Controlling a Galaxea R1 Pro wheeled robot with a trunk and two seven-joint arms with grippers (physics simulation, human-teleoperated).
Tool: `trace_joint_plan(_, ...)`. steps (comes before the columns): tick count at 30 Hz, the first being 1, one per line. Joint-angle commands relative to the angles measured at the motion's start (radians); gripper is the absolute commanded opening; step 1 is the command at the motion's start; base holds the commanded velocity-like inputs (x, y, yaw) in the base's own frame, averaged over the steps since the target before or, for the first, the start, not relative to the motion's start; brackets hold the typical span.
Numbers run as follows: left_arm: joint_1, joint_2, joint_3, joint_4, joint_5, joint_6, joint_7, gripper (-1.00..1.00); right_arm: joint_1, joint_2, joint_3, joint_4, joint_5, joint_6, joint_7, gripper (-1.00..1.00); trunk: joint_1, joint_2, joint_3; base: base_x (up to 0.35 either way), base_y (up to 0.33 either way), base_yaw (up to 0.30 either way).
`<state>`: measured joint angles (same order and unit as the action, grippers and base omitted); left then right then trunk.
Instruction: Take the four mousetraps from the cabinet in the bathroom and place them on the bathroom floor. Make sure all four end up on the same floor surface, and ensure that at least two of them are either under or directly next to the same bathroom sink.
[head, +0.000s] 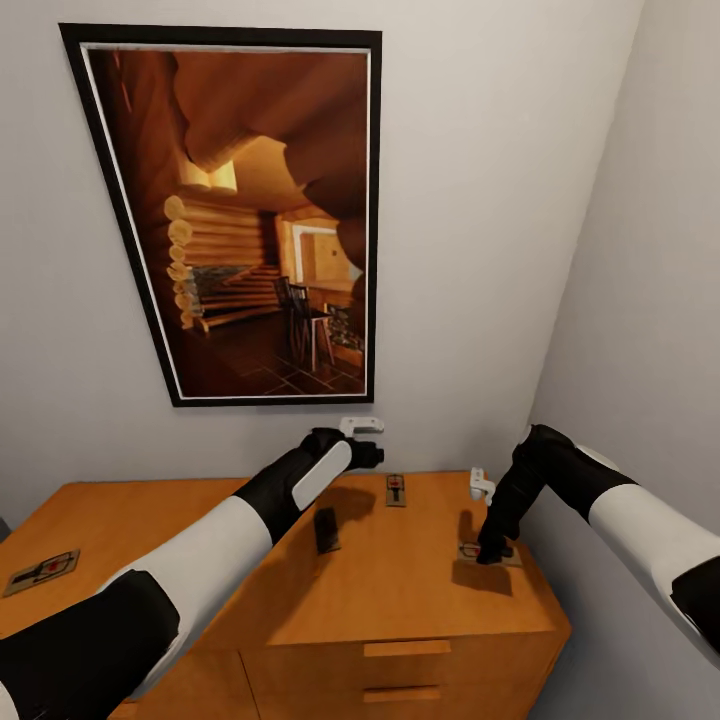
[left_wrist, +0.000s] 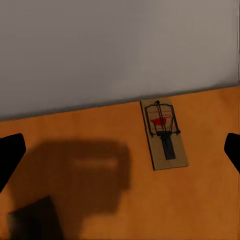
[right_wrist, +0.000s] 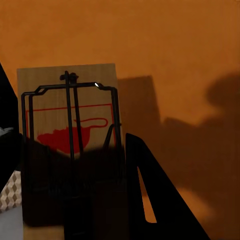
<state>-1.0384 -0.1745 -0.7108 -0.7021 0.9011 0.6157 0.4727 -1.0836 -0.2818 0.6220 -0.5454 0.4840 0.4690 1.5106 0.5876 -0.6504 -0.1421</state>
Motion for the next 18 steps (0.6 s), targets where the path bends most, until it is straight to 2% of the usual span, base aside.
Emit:
trace_joint_plan(1,-0.001,0.000,-0.012,-0.006,0.020,0.000,0.018,1.00,-0.001,-0.001,0.004,-0.002,0.001,0.017,0.005,-1.00,0.000,-0.002,-0.002,0.000,0.000,0.000)
trace_joint_plan(3,-0.002,0.000,-0.046,-0.016,0.056,-0.002,0.032,1.00,-0.001,-0.001,0.004,-0.002,0.001,0.017,0.005,-1.00,0.000,-0.002,-0.002,0.000,0.000,0.000)
trace_joint_plan(4,-0.002,0.000,-0.074,-0.021,0.089,-0.006,0.038,1.00,-0.001,-0.001,0.004,-0.002,0.001,0.017,0.004,-1.00,0.000,-0.002,-0.002,0.000,0.000,0.000)
trace_joint_plan(5,-0.002,0.000,-0.088,-0.023,0.108,-0.009,0.041,1.00,-0.001,-0.001,0.004,-0.002,0.001,0.017,0.004,-1.00,0.000,-0.002,-0.002,0.000,0.000,0.000)
trace_joint_plan(6,-0.002,0.000,-0.109,-0.026,0.145,-0.016,0.047,1.00,-0.001,-0.001,0.004,-0.002,0.001,0.017,0.003,-1.00,0.000,-0.002,-0.002,0.000,0.000,0.000)
trace_joint_plan(8,-0.002,0.000,-0.128,-0.033,0.187,-0.025,0.053,1.00,-0.001,-0.001,0.004,-0.002,0.001,0.017,0.003,-1.00,0.000,-0.002,-0.002,0.000,0.000,0.000)
trace_joint_plan(11,-0.002,0.000,-0.142,-0.053,0.218,-0.032,0.057,1.00,-0.001,-0.001,0.004,-0.002,0.001,0.017,0.003,-1.00,0.000,-0.002,-0.002,0.000,0.000,0.000)
trace_joint_plan(18,-0.002,0.000,-0.147,-0.067,0.231,-0.038,0.052,1.00,-0.001,-0.001,0.004,-0.002,0.000,0.017,0.002,-1.00,0.000,-0.002,-0.002,0.000,0.000,0.000)
